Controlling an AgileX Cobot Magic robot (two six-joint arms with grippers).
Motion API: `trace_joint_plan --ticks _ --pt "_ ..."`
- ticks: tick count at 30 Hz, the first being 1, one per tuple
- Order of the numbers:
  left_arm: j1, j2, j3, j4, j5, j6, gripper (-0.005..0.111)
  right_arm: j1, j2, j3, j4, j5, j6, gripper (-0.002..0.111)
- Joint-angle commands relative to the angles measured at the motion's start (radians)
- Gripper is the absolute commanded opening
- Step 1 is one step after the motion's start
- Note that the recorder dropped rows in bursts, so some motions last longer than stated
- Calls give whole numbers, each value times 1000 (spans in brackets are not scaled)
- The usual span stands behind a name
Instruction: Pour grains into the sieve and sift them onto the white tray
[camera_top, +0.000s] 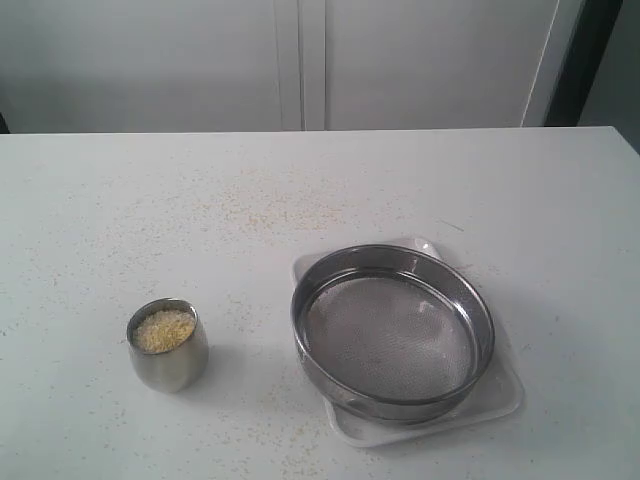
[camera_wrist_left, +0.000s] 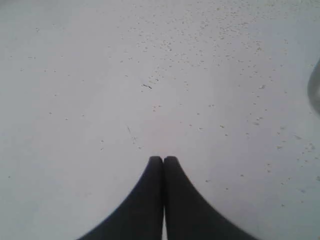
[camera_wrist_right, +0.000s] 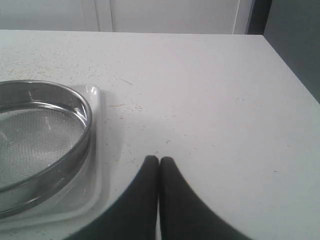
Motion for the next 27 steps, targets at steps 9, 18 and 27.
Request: trace_joint_plan --ticks 9,18,27 --pt "-6 -4 9 6 -4 4 0 -3 -5 6 -2 -14 1 0" --pt "-6 -4 9 6 -50 4 0 -3 -5 6 -2 -14 1 0" --pt "-6 -4 9 6 -328 4 0 -3 -5 6 -2 -14 1 0"
